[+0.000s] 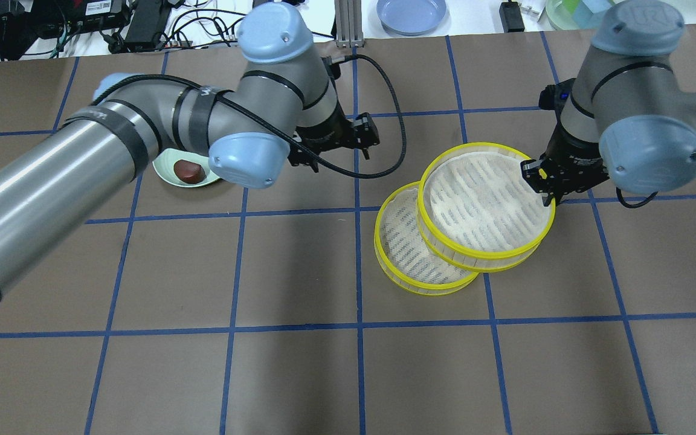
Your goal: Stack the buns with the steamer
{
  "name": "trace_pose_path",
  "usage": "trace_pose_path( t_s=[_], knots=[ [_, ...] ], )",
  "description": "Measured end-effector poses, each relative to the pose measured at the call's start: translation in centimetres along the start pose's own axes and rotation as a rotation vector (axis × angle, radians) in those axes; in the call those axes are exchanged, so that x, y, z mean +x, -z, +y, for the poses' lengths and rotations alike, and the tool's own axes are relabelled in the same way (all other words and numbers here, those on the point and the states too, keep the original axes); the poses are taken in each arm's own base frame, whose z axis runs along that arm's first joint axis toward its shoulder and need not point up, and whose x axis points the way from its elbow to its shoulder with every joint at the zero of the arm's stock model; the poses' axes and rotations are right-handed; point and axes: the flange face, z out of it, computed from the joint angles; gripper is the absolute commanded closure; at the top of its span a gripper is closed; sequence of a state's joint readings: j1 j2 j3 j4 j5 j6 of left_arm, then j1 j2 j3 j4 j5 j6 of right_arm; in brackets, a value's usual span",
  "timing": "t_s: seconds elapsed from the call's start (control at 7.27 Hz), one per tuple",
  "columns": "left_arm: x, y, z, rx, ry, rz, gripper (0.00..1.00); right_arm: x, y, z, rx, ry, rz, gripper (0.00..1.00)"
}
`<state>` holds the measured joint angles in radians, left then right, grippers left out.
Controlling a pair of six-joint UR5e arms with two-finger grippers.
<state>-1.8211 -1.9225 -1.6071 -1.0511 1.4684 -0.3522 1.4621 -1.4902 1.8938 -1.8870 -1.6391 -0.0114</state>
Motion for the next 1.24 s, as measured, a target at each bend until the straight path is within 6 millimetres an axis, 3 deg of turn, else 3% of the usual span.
trace_pose_path(
  t_s=[0.28, 0.69, 0.96, 1.24],
  knots=[
    [-8.2, 0.3, -4.1, 0.013, -0.104, -0.082, 0.00, -2.4, -1.9, 1.0, 0.046, 0.019, -0.039, 1.00],
    [-20.2, -2.1, -8.6, -0.024, -0.106, -0.112, 0.00, -4.2, -3.3, 1.8, 0.063, 0.059, -0.049, 1.00],
    [-25.9, -4.4, -10.7, -0.007, -0.201, -0.120, 0.00, -4.7, -3.8, 2.0, 0.056, 0.073, -0.048, 1.00],
    [-28.6, -7.1, -11.9, 0.002, -0.295, -0.126, 0.00, -5.4, -4.0, 2.1, 0.051, 0.085, -0.045, 1.00]
  ],
)
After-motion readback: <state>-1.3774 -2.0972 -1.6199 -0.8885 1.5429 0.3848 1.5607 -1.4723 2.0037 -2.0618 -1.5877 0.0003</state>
